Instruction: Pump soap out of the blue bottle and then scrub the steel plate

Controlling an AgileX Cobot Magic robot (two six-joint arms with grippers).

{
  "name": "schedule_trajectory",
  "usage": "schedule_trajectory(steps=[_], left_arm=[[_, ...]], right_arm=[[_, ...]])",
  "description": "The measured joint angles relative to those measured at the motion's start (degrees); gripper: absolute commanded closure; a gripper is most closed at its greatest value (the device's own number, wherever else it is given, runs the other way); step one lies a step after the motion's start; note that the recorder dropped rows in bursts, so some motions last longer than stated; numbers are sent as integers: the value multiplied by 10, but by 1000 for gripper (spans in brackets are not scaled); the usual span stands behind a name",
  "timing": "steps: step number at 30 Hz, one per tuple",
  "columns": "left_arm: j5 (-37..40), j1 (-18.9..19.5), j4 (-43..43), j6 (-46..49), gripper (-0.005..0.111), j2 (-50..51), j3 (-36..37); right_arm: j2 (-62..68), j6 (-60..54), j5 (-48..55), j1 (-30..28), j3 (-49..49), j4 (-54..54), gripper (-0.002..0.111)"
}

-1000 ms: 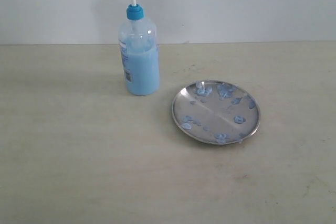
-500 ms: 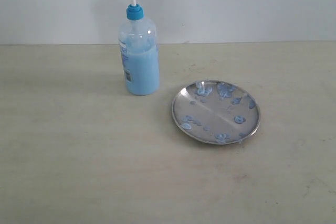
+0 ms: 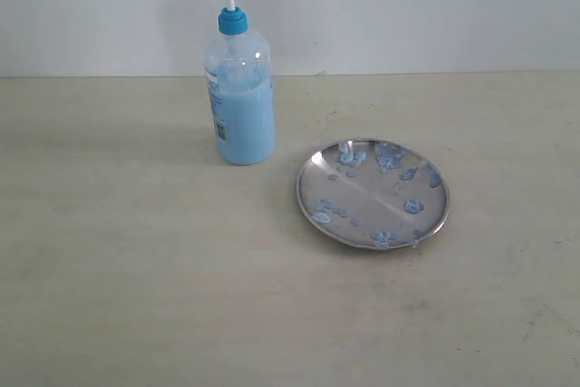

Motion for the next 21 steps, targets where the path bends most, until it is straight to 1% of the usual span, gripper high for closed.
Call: schedule_trajectory(steps=[21], left_arm=[[0, 0, 0, 0, 102, 0, 0]], right_arm=[[0, 0, -8, 0, 0, 0, 109]])
